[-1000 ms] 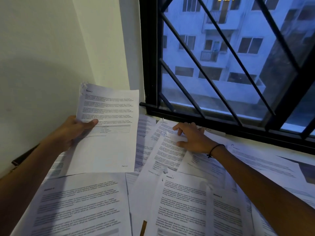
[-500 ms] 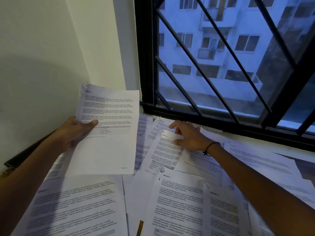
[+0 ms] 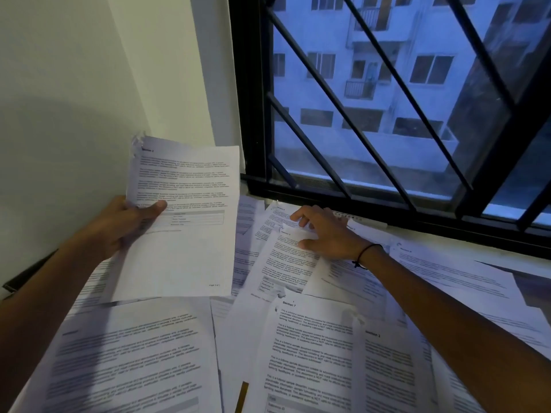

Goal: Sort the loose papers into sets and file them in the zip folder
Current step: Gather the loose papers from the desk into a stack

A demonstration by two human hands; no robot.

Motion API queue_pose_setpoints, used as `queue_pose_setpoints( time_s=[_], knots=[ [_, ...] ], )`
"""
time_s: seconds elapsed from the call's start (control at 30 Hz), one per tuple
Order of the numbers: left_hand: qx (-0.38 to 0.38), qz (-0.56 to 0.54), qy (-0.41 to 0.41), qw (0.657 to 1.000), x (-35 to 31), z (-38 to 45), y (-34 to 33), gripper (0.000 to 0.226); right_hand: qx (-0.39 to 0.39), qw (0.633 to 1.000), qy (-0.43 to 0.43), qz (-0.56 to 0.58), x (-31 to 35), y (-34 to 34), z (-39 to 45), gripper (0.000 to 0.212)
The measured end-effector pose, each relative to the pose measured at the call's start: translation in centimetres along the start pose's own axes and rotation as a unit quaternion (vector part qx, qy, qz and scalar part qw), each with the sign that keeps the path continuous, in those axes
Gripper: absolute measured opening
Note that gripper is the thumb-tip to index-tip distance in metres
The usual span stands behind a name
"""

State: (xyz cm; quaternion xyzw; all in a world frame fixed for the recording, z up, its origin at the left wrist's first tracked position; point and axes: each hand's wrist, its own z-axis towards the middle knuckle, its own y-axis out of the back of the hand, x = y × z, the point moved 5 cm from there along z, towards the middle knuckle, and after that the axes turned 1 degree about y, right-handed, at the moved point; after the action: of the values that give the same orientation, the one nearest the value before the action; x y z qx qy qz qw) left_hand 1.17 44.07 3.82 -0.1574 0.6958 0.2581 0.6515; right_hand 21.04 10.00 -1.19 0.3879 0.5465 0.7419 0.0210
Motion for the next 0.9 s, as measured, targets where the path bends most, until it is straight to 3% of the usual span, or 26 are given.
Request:
queue_pose_setpoints(
  time_s=[0.17, 0.3, 0.47, 0.63, 0.73, 0.77, 0.83, 0.9],
  knots=[
    [-0.014, 0.002, -0.013, 1.000, -1.2, -0.4, 3.5, 0.043, -0.020, 0.999, 0.023, 0.023, 1.5, -0.7, 0.8, 0.045],
    [-0.053, 0.023, -0.020, 0.998, -1.5, -1.2, 5.9, 0.032, -0.019, 0.999, 0.040, -0.015, 3.9, -2.0, 2.0, 0.045],
    [-0.075, 0.030, -0.008, 0.997, -0.8, -1.8, 8.9, 0.038, -0.008, 0.997, 0.069, -0.019, 6.5, -3.8, 3.2, 0.044],
    [-0.084, 0.020, -0.018, 0.996, -0.5, -2.5, 8.6, 0.034, -0.010, 0.997, 0.076, 0.019, 8.3, -4.4, 4.1, 0.037],
    [-0.062, 0.009, -0.020, 0.998, 0.3, -2.8, 6.3, 0.072, -0.023, 0.988, 0.072, 0.135, 9.9, -4.0, 4.4, 0.037],
    [-0.047, -0.003, -0.021, 0.999, 0.6, -2.9, 5.1, 0.074, -0.028, 0.980, 0.066, 0.184, 10.5, -3.7, 4.5, 0.037],
    [-0.016, -0.032, -0.025, 0.999, 0.8, -3.5, 2.0, 0.038, -0.034, 0.962, 0.050, 0.265, 11.4, -3.2, 4.7, 0.034],
    [0.007, -0.058, -0.015, 0.998, 1.2, -3.6, -0.6, 0.031, -0.032, 0.952, 0.036, 0.303, 11.8, -2.8, 4.4, 0.032]
  ],
)
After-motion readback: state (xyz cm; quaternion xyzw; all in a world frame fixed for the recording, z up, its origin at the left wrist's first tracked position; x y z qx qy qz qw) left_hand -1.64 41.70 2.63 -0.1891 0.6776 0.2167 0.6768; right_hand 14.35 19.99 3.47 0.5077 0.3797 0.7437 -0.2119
